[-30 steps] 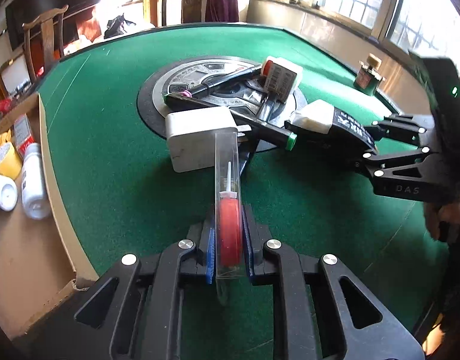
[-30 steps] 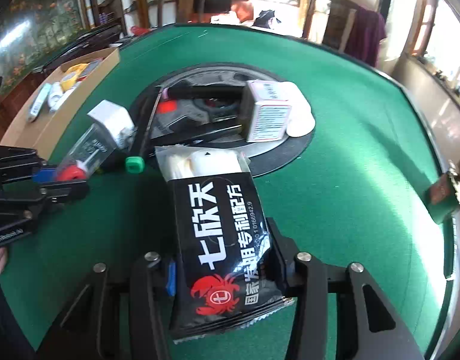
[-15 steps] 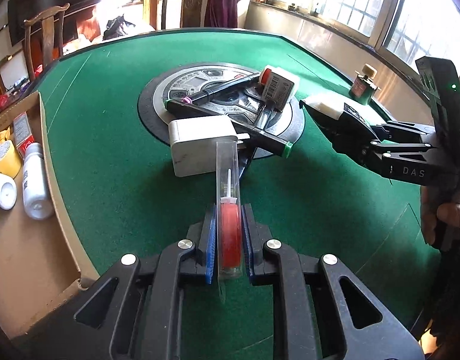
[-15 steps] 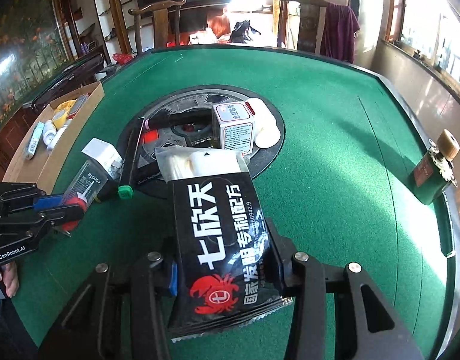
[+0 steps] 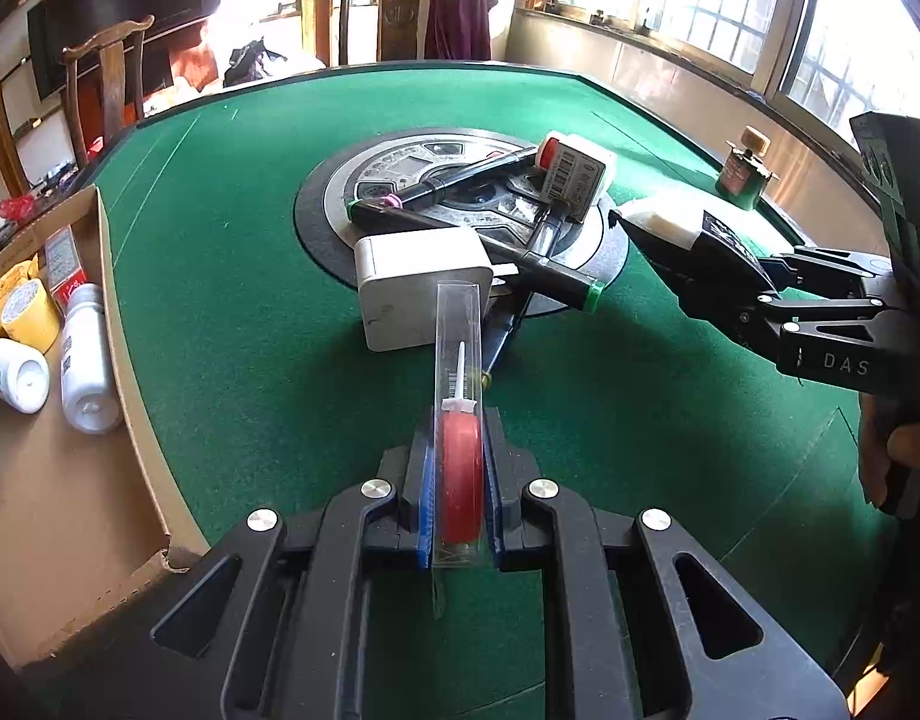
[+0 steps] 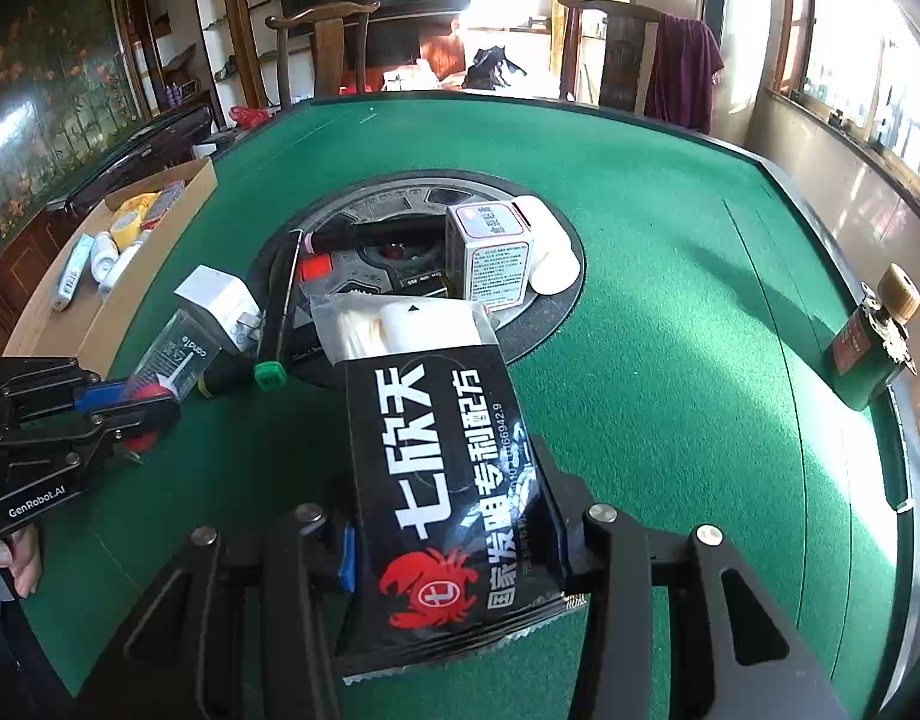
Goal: Organize objects
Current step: 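Lift the black bag with right tool while left holds the red-capped tube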
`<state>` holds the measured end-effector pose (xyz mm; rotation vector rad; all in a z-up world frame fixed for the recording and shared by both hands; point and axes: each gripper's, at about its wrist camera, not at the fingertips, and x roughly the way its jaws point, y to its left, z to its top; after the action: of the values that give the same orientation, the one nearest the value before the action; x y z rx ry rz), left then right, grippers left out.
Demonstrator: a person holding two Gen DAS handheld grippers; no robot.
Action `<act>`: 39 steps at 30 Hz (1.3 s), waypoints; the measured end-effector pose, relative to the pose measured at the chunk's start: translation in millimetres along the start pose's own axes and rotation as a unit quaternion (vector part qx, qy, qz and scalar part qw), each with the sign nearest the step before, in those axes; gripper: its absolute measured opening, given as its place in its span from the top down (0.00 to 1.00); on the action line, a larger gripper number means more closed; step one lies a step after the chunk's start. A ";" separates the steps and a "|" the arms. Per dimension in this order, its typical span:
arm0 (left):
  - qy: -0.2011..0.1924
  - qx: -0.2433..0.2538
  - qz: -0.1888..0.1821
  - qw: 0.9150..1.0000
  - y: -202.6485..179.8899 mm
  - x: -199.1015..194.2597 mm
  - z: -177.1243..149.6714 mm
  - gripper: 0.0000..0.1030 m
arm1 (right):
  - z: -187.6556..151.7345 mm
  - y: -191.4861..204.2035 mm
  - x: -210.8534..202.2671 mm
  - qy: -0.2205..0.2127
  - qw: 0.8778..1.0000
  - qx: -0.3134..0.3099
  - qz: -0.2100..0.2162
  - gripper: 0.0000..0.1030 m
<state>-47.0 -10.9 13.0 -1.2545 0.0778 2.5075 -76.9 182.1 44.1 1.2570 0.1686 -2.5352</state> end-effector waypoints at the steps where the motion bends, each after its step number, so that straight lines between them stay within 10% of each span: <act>1: 0.002 0.000 0.001 1.000 0.0 1.0 0.0 0.88 | -0.2 -0.8 1.3 0.003 1.000 0.001 -0.001 0.56; 39: -0.036 0.031 0.069 0.996 -18.2 -5.6 -0.6 0.88 | -2.6 9.9 4.0 -0.020 0.998 -0.028 -0.044 0.57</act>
<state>-37.6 4.6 18.8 -1.1687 0.2309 2.6429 -74.0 172.4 39.6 1.2013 0.2902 -2.6094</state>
